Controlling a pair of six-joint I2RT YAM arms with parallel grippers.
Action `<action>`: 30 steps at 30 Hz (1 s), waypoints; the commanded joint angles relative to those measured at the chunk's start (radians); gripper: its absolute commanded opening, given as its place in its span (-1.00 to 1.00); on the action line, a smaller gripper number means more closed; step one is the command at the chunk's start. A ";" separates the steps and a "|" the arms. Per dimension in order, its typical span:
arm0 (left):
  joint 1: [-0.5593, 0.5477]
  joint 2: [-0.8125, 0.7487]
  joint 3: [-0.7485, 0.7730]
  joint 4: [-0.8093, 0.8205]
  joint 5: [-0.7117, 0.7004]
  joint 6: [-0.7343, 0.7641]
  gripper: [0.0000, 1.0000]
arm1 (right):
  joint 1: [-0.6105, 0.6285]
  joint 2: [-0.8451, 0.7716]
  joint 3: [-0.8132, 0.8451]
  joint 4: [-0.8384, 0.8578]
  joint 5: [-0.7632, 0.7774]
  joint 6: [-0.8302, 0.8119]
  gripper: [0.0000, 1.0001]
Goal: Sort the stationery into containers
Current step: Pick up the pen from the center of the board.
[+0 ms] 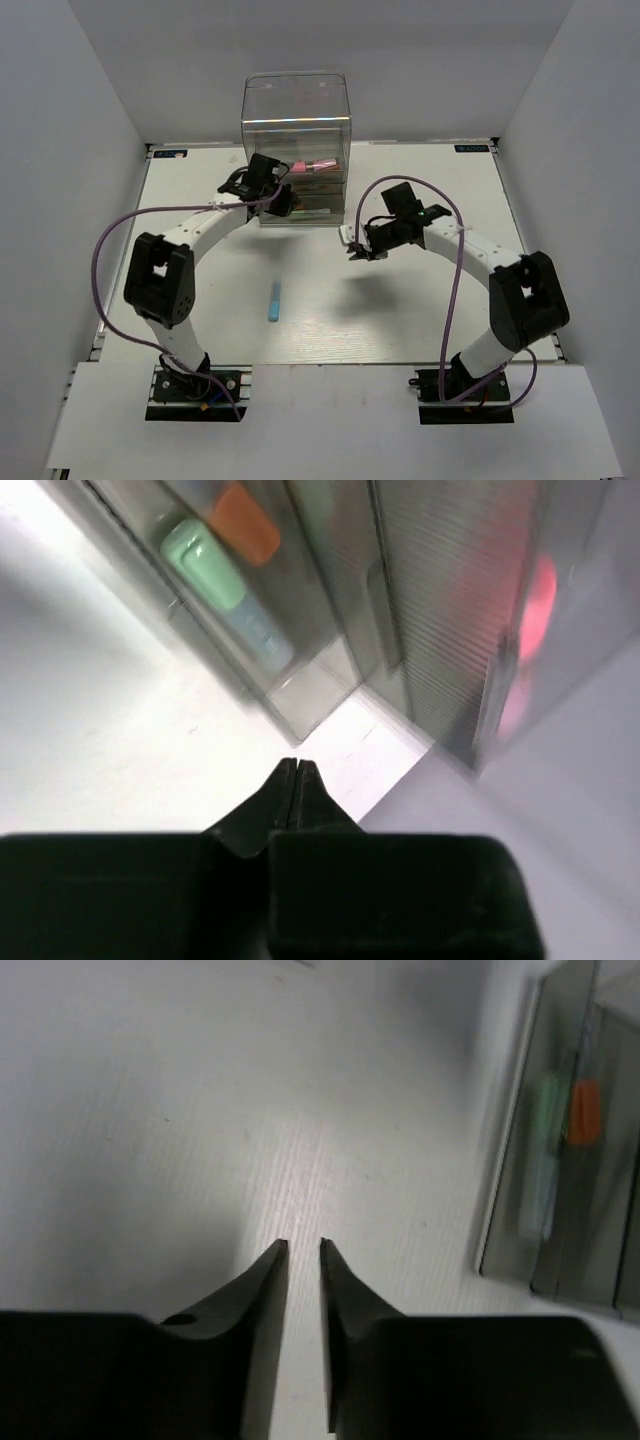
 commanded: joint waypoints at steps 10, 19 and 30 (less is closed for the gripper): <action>0.024 -0.754 -0.710 0.302 -0.081 0.404 0.24 | 0.245 0.200 0.149 -0.158 0.020 -0.498 0.38; 0.024 -1.163 -0.871 -0.119 -0.241 0.372 0.65 | 0.445 0.430 0.434 -0.236 0.125 -0.535 0.40; 0.024 -1.384 -0.902 -0.331 -0.311 0.330 0.65 | 0.534 0.612 0.632 -0.337 0.253 -0.560 0.20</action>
